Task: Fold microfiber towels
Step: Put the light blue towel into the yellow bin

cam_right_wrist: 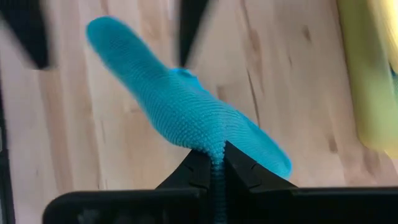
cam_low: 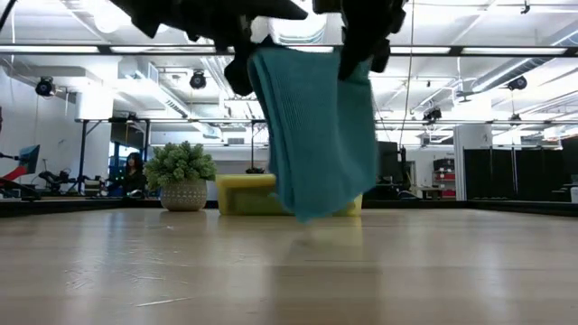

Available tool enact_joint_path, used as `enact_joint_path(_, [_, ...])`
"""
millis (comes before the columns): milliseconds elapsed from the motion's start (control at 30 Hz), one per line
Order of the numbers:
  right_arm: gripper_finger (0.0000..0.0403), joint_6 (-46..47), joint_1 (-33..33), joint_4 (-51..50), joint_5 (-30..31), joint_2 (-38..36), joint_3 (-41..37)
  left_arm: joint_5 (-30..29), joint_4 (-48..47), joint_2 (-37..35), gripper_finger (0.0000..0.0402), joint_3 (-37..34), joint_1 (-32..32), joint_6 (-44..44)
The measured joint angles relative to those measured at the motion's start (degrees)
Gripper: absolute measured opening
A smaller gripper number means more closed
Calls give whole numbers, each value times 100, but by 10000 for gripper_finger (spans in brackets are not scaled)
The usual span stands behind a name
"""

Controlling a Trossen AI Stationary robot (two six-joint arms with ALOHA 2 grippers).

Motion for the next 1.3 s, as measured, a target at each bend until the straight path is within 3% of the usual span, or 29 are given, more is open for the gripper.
enact_joint_path(167, [9, 173, -92, -507, -2, 0, 89, 62, -211, 157, 238, 330, -48, 10])
enact_joint_path(700, [9, 346, -92, -483, -85, 2, 94, -414, -1531, 840, 231, 820, -121, 0])
enact_joint_path(867, [9, 319, -92, -490, -98, 2, 94, -557, -1938, 764, 181, 817, -123, 47])
enact_joint_path(1133, [9, -22, -79, -502, -175, 2, 91, -659, -2090, 735, 22, 806, -122, 168])
enact_joint_path(1300, [9, -581, -40, -496, -275, 2, 91, -886, -2587, 454, 12, 806, -122, 410])
